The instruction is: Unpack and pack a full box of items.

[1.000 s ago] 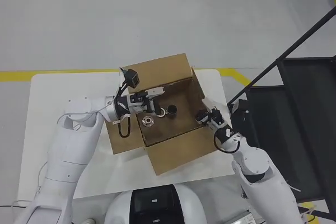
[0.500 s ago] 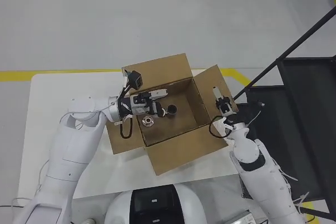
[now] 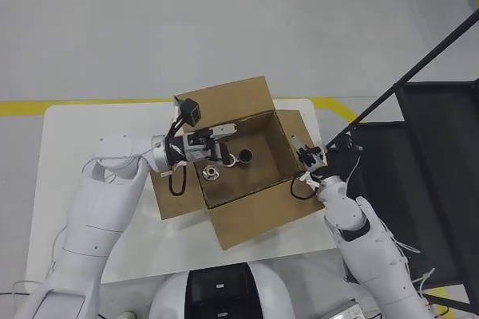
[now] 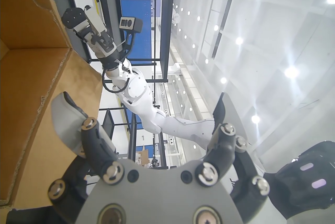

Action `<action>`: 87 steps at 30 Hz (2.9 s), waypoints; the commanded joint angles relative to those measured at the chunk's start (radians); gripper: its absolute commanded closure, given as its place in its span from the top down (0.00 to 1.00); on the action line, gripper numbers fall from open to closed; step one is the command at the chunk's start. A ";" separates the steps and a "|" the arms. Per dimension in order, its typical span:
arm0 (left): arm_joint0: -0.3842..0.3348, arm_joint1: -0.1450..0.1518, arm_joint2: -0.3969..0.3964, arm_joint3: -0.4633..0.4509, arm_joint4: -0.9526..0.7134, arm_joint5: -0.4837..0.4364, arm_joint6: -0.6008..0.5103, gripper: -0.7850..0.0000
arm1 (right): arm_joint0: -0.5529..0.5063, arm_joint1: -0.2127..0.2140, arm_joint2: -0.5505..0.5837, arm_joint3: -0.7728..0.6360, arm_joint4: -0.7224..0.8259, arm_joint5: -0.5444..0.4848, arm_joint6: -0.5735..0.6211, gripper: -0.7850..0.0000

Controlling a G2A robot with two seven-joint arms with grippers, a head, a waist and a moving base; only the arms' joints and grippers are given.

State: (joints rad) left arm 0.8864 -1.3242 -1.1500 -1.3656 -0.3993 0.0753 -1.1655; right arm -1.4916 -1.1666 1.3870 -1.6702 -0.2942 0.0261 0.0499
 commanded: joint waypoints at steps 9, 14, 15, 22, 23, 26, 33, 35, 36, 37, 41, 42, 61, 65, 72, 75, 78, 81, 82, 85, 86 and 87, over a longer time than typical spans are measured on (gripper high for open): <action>0.015 0.013 -0.021 -0.019 0.000 -0.014 0.037 1.00 | -0.062 0.000 -0.039 -0.181 0.126 -0.089 0.222 1.00; 0.019 0.024 -0.013 -0.012 0.066 0.046 0.024 1.00 | 0.007 -0.013 -0.124 -0.103 0.160 -0.064 0.270 1.00; 0.008 0.025 -0.001 0.000 0.093 0.064 0.026 1.00 | 0.015 -0.016 -0.132 -0.093 0.173 -0.066 0.265 1.00; -0.095 -0.001 0.131 0.153 0.125 0.100 0.015 1.00 | -0.047 -0.016 -0.055 -0.130 0.242 -0.083 0.160 1.00; -0.111 -0.006 0.154 0.172 0.130 0.112 0.016 1.00 | -0.068 -0.014 -0.032 -0.149 0.245 -0.086 0.148 1.00; -0.146 -0.022 0.209 0.207 0.125 0.168 0.019 1.00 | -0.131 -0.008 0.038 -0.206 0.264 -0.101 0.130 1.00; -0.197 -0.032 0.325 0.169 0.252 0.346 -0.023 1.00 | -0.225 -0.001 0.155 -0.256 0.325 -0.132 0.124 1.00; -0.200 -0.028 0.345 0.153 0.304 0.395 -0.028 1.00 | -0.231 -0.001 0.165 -0.255 0.332 -0.137 0.131 1.00; -0.198 -0.025 0.350 0.144 0.323 0.417 -0.031 1.00 | -0.232 -0.001 0.166 -0.255 0.334 -0.140 0.134 1.00; -0.194 -0.022 0.353 0.134 0.336 0.432 -0.034 1.00 | -0.234 -0.002 0.166 -0.255 0.335 -0.142 0.135 1.00; -0.164 -0.005 0.343 0.095 0.375 0.465 -0.037 1.00 | -0.235 -0.003 0.157 -0.252 0.335 -0.152 0.143 1.00; -0.154 0.000 0.337 0.083 0.381 0.468 -0.040 1.00 | -0.234 -0.004 0.154 -0.251 0.335 -0.154 0.145 1.00; 0.056 0.108 0.156 -0.169 0.519 0.559 -0.020 1.00 | -0.245 -0.011 0.131 -0.258 0.333 -0.193 0.167 1.00; 0.085 0.137 0.122 -0.196 0.535 0.580 0.001 1.00 | -0.243 -0.013 0.120 -0.261 0.332 -0.196 0.172 1.00; 0.110 0.175 0.060 -0.266 0.513 0.611 0.031 1.00 | -0.235 -0.015 0.097 -0.273 0.312 -0.202 0.197 1.00; 0.121 0.177 0.028 -0.298 0.464 0.571 0.059 1.00 | -0.220 -0.015 0.068 -0.272 0.277 -0.193 0.227 1.00; 0.130 0.170 0.004 -0.313 0.350 0.465 0.093 1.00 | -0.194 -0.016 0.026 -0.277 0.217 -0.163 0.249 1.00; 0.140 0.161 -0.023 -0.303 0.209 0.326 0.132 1.00 | -0.150 -0.017 -0.026 -0.283 0.121 -0.082 0.293 1.00; 0.143 0.159 -0.031 -0.297 0.178 0.287 0.145 1.00 | -0.131 -0.017 -0.045 -0.287 0.079 -0.054 0.303 1.00; 0.160 0.156 -0.057 -0.288 0.095 0.167 0.181 1.00 | -0.076 -0.019 -0.105 -0.300 -0.060 0.008 0.321 1.00; 0.168 0.155 -0.066 -0.284 0.069 0.131 0.185 1.00 | -0.061 -0.020 -0.125 -0.302 -0.115 0.030 0.325 1.00; 0.175 0.155 -0.075 -0.283 0.049 0.097 0.192 1.00 | -0.045 -0.021 -0.145 -0.308 -0.170 0.051 0.324 1.00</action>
State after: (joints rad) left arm 1.0540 -1.1689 -1.2162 -1.6502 -0.3257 0.2142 -0.9788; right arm -1.5519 -1.1866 1.2611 -1.9740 -0.3975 0.0554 0.3744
